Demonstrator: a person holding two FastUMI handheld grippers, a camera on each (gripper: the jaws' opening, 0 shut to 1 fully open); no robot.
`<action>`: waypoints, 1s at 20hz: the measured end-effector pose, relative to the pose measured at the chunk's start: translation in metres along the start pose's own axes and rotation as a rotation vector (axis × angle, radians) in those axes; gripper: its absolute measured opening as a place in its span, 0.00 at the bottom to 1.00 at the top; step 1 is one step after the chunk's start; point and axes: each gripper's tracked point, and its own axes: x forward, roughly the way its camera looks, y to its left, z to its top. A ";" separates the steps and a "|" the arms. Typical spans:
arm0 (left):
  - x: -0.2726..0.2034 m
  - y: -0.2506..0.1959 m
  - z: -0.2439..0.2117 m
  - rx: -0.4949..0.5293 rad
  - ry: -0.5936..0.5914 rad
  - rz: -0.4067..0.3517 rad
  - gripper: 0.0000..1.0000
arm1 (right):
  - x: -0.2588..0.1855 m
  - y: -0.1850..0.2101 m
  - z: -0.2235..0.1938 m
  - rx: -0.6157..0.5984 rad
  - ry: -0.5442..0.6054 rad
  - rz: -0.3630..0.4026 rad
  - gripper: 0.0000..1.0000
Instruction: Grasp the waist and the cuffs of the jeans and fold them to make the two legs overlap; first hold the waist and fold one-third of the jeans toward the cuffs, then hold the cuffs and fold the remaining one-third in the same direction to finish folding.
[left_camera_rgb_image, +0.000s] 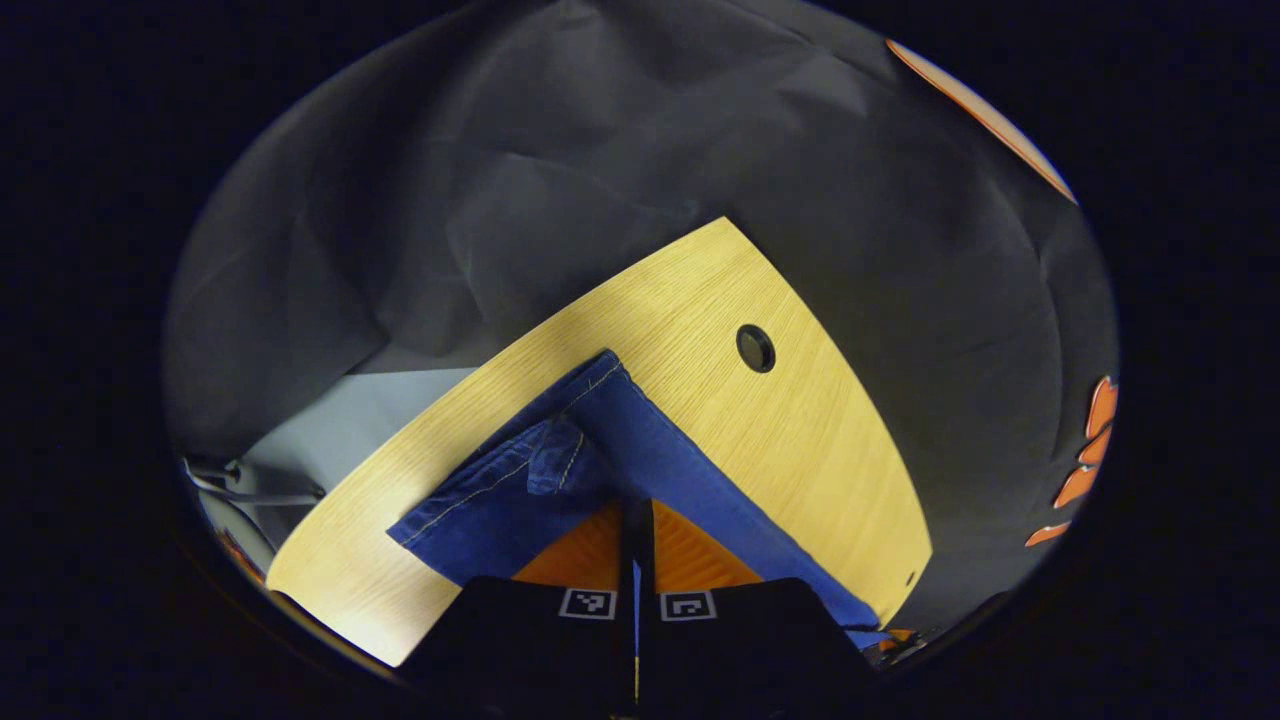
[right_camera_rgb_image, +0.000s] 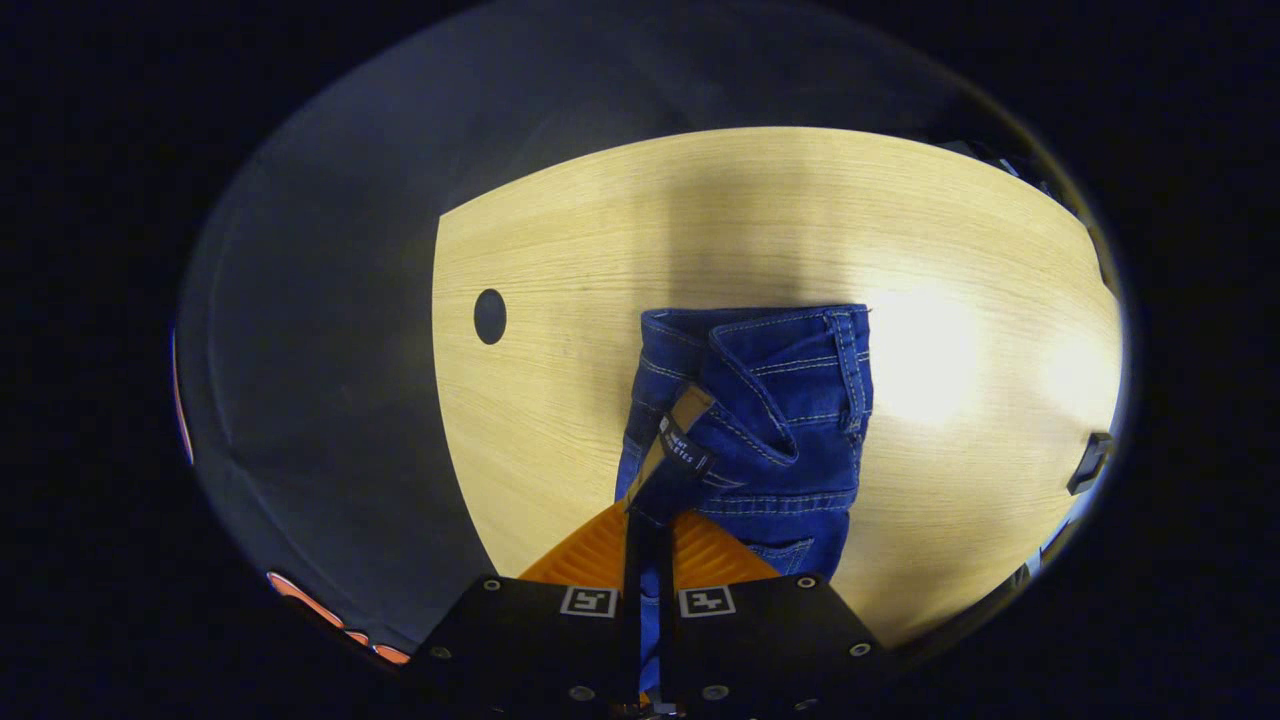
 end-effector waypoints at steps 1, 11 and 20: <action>0.004 -0.003 0.000 0.022 -0.009 0.012 0.05 | 0.001 0.002 0.000 0.007 0.013 0.001 0.08; -0.055 -0.040 0.023 0.226 -0.275 0.016 0.75 | -0.048 0.051 0.023 -0.215 -0.083 0.220 0.37; -0.119 -0.097 -0.012 0.504 -0.354 -0.065 0.98 | -0.054 -0.017 0.014 -0.447 -0.131 0.104 0.94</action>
